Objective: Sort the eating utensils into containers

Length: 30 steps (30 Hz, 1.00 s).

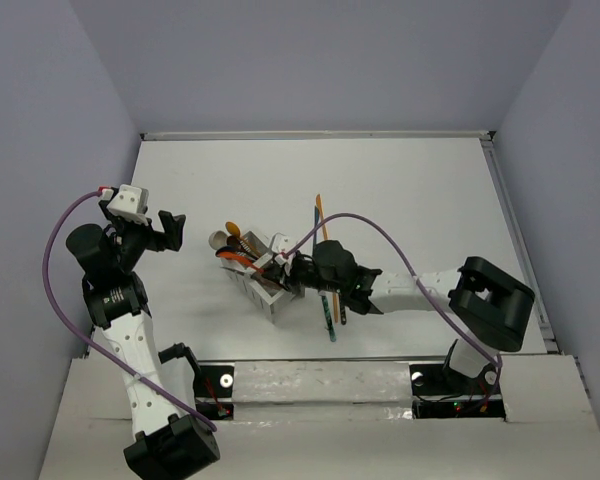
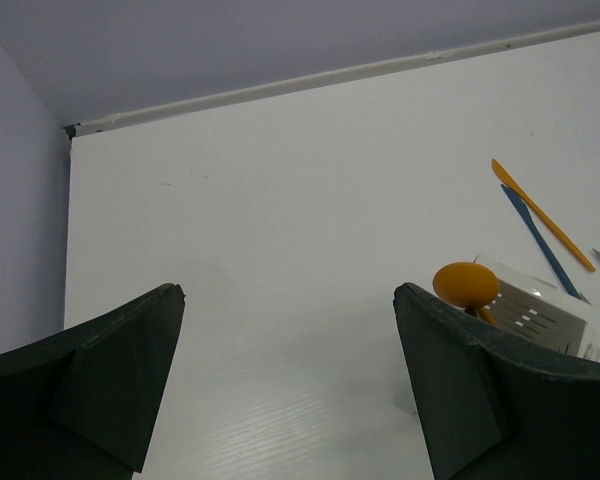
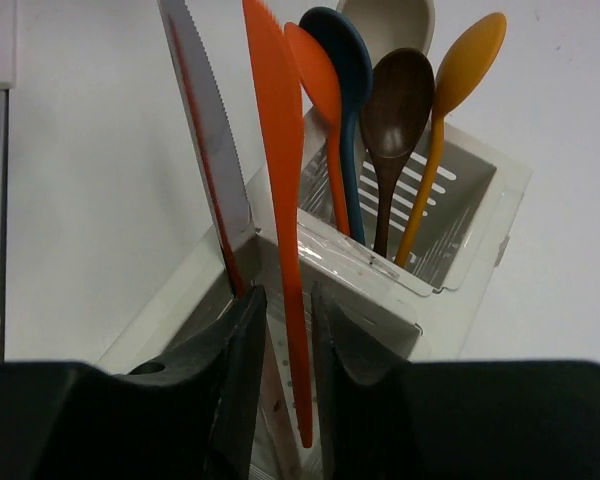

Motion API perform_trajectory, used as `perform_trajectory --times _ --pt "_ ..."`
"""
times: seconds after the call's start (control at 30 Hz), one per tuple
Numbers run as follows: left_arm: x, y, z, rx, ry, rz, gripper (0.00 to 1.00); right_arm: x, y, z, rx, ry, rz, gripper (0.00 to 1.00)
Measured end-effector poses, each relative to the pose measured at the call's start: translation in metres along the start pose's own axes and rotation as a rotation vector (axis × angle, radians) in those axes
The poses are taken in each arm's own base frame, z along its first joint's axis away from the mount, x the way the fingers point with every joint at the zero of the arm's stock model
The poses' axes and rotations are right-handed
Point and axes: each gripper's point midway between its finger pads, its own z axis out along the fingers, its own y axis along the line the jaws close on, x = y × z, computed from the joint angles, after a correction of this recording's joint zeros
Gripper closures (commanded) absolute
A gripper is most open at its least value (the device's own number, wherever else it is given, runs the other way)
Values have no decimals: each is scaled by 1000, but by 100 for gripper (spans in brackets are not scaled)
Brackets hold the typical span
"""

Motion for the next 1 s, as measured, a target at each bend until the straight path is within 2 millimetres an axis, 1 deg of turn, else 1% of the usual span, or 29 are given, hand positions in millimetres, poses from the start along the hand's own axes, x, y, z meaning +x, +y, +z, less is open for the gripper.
perform_trajectory --times 0.07,0.1,0.17,0.23,0.27,0.3,0.33,0.37,0.4,0.47,0.5,0.53,0.57,0.63,0.67,0.7,0.73,0.77,0.8,0.83,0.87,0.9,0.97,1.0 --pt "1 0 0 1 1 -1 2 -4 -1 0 3 0 -8 60" --pt "1 0 0 1 1 -1 2 -6 -2 -1 3 1 -10 54" --pt "1 0 0 1 2 -2 2 -11 -2 -4 4 3 -16 48" --pt "1 0 0 1 2 -2 2 -20 -5 -10 15 12 -17 46" --pt "1 0 0 1 2 -2 2 -26 -7 -12 24 16 -16 45" --pt "1 0 0 1 2 -2 2 -35 -11 -14 40 22 -13 40" --pt "1 0 0 1 2 -2 2 -48 -17 -15 66 12 -12 37" --pt "1 0 0 2 1 -2 2 -64 -24 -17 100 4 1 35" --pt "1 0 0 2 1 -2 2 -74 -33 -21 147 7 15 36" --pt "1 0 0 2 2 -2 2 -101 -58 -33 261 5 71 36" --pt "1 0 0 -2 2 -2 2 -119 -77 -42 318 -7 132 36" --pt "2 2 0 -10 4 -3 2 -131 -97 -52 364 -13 177 37" --pt "2 4 0 -22 7 -4 2 -141 -128 -66 436 -28 224 37" --pt "8 11 2 -51 31 -21 1 -144 -183 -93 572 -26 302 37" --pt "11 13 3 -60 43 -29 1 -134 -217 -112 670 -2 353 37" --pt "14 16 4 -71 55 -39 1 -123 -237 -120 728 29 374 37" --pt "18 21 5 -84 72 -52 1 -105 -261 -130 801 74 411 37" --pt "22 25 6 -97 88 -64 1 -88 -273 -132 838 120 434 38" --pt "27 29 8 -113 105 -80 1 -63 -281 -129 862 190 460 40" --pt "33 35 9 -136 127 -101 1 -38 -283 -123 867 261 483 41" --pt "37 39 9 -156 140 -113 1 -5 -281 -113 859 352 509 45" --pt "41 45 9 -181 154 -126 1 19 -277 -107 851 419 525 47" --pt "46 53 9 -223 172 -142 1 70 -264 -96 819 562 566 49" --pt "48 58 9 -245 179 -149 1 93 -256 -94 801 628 582 49"
